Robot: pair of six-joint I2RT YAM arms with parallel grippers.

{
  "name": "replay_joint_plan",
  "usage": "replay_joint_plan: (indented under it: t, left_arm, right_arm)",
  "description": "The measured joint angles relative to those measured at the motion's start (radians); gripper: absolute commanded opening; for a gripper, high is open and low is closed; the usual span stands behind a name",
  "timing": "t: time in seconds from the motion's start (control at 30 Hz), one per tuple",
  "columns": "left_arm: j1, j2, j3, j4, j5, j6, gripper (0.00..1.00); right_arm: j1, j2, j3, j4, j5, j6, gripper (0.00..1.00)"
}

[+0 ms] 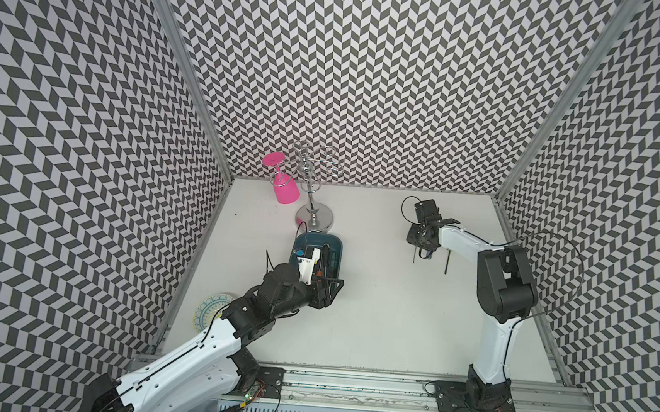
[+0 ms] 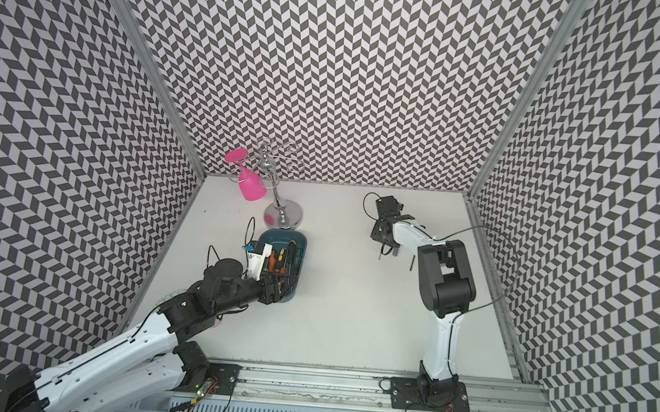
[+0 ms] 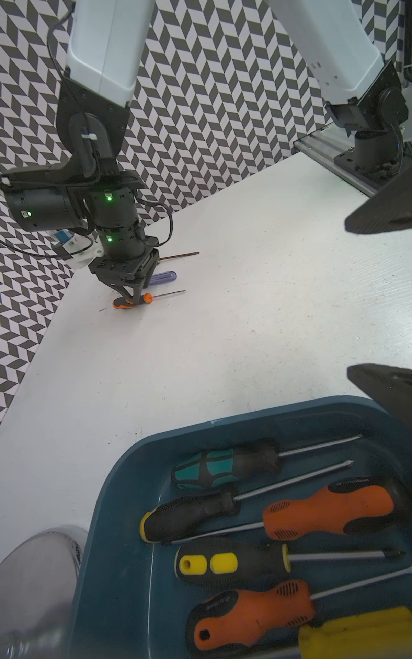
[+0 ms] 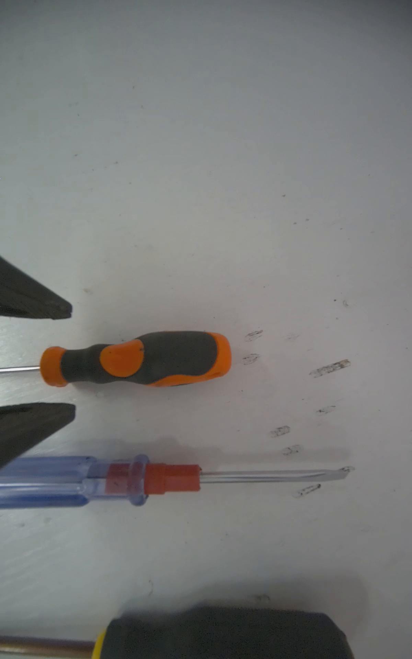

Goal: Put the screwdriver on the desktop into the storage box
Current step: Pick up the screwdriver from the center of the board.

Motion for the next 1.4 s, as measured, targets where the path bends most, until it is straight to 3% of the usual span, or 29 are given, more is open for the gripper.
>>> replay_joint_plan:
  t: [0.3, 0.63, 0.87, 1.07, 1.4]
  left_arm:
    - [0.000, 0.002, 0.000, 0.007, -0.001, -0.001, 0.61]
    - [0.000, 0.016, -0.005, 0.015, -0.001, -0.012, 0.61]
    - [0.000, 0.016, -0.005, 0.021, -0.001, -0.023, 0.61]
    - [0.000, 0.017, -0.005, 0.024, -0.009, -0.026, 0.61]
    - [0.000, 0.087, 0.037, 0.050, -0.027, -0.026, 0.64]
  right_arm:
    - [0.000, 0.051, 0.020, -0.001, -0.002, -0.016, 0.36]
    - [0.000, 0.053, 0.016, 0.011, -0.015, -0.027, 0.17]
    - [-0.003, 0.023, -0.035, 0.061, -0.063, -0.042, 0.11]
    - [-0.005, -0.096, -0.159, 0.067, -0.146, -0.053, 0.11]
    - [-0.005, -0.425, -0.364, 0.184, -0.344, -0.066, 0.10]
